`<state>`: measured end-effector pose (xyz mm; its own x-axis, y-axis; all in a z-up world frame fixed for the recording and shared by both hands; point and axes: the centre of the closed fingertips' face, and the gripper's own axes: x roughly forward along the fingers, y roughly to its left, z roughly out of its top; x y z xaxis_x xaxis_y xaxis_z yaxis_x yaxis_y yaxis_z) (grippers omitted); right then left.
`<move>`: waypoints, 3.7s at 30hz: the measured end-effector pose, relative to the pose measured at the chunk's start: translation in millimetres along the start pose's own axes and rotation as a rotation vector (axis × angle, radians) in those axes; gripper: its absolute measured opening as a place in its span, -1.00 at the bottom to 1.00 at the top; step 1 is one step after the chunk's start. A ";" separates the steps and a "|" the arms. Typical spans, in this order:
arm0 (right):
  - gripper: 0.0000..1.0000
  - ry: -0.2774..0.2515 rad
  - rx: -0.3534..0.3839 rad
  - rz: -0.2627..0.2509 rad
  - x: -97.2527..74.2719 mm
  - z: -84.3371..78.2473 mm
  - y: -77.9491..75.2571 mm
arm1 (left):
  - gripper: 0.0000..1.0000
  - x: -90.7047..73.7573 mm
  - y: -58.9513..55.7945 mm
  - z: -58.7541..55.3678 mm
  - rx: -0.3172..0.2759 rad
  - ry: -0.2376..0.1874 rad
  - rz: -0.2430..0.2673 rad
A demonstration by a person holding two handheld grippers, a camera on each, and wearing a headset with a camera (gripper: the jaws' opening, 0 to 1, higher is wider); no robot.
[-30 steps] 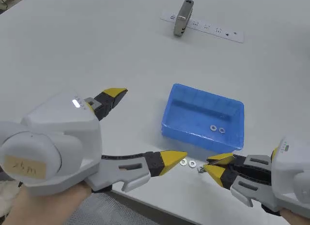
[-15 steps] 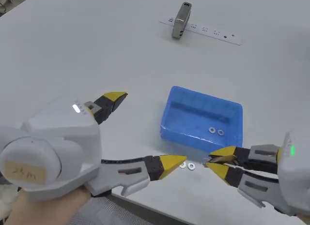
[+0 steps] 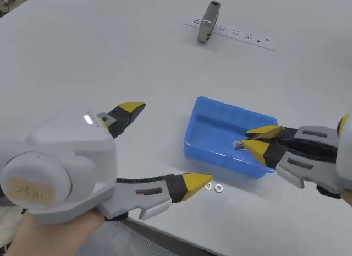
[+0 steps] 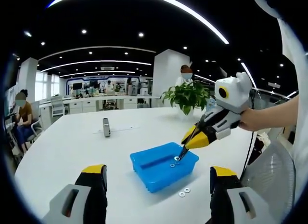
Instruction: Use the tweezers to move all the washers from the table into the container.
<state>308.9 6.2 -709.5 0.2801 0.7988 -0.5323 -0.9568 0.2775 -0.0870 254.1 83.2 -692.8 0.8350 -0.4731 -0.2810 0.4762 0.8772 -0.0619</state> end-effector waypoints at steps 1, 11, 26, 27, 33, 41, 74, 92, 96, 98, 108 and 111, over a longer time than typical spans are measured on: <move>-0.95 0.005 0.026 -0.020 3.5 -2.2 -7.5 | 0.80 0.0 0.1 0.0 0.000 0.000 0.000; -0.95 0.061 0.228 -0.041 30.7 -34.6 -37.4 | 0.80 -0.3 1.9 -0.2 -0.004 -0.001 0.007; -0.94 0.098 0.341 -0.042 44.7 -53.4 -42.2 | 0.79 0.3 1.1 -1.6 -0.004 0.007 0.001; -0.94 0.096 0.341 -0.042 44.8 -52.9 -42.3 | 0.81 0.2 0.7 -1.1 -0.006 0.004 -0.001; -0.93 0.078 0.348 -0.055 40.2 -47.5 -43.0 | 0.83 -0.5 0.2 2.3 -0.021 -0.015 -0.007; -0.94 -0.015 0.324 -0.050 14.7 -17.7 -30.7 | 0.81 -0.4 1.1 1.2 -0.018 -0.008 -0.004; -0.93 0.166 0.191 0.139 22.2 -64.7 53.4 | 0.79 0.6 -1.5 -1.1 -0.007 0.006 -0.014; -0.94 0.163 -0.006 0.157 9.8 -43.3 62.1 | 0.79 1.7 -4.2 -2.9 0.003 0.017 -0.024; -0.94 0.137 -0.020 0.141 4.3 -28.2 54.4 | 0.79 2.0 -4.7 -3.1 0.004 0.019 -0.027; -0.94 0.122 -0.025 0.132 2.2 -20.6 49.6 | 0.79 2.0 -5.0 -3.1 0.005 0.019 -0.028; -0.94 0.070 -0.017 0.092 7.3 1.8 24.7 | 0.78 1.2 -3.6 -3.1 0.003 0.017 -0.022; -0.95 0.064 0.003 0.080 12.5 2.2 17.7 | 0.78 1.2 -3.3 -3.5 0.004 0.019 -0.021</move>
<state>295.6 22.2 -715.9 0.1967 0.7832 -0.5899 -0.9757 0.2156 -0.0392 252.5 80.1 -696.3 0.8195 -0.4896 -0.2980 0.4944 0.8668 -0.0646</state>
